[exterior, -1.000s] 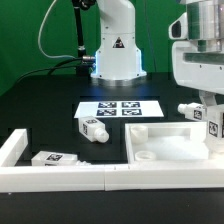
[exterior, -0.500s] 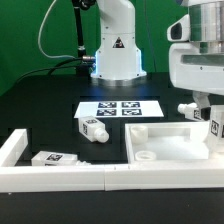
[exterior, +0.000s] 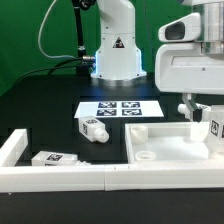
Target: Assemble one leg
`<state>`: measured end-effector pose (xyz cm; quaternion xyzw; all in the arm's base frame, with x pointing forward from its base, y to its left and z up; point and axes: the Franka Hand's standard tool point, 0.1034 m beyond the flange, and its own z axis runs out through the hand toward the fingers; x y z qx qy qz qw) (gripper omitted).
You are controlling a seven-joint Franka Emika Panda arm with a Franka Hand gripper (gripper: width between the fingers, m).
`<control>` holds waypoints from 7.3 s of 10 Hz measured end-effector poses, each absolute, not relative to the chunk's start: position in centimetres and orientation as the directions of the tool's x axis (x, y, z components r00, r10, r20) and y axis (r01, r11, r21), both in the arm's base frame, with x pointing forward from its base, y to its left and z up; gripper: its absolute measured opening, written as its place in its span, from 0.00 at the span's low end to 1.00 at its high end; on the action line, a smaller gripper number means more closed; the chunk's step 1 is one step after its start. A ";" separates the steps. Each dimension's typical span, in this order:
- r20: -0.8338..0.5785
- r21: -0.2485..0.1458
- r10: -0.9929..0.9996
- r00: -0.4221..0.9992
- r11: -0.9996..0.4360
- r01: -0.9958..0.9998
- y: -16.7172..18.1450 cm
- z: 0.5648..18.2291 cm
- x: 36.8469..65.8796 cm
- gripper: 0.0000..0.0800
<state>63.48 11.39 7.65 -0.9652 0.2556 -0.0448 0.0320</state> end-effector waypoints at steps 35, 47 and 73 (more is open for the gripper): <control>0.016 -0.069 -0.522 0.853 -0.852 -0.520 11.8 7.4 63.5 0.36; 0.004 -0.104 -0.590 0.808 -0.803 -0.586 11.8 7.1 63.7 0.81; -0.049 -0.098 -0.758 0.651 -0.645 -0.758 11.2 6.6 63.7 0.80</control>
Offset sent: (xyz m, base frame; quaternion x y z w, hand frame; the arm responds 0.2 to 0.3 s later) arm 0.0000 0.0000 0.0000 0.0000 0.0000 0.0000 1.0000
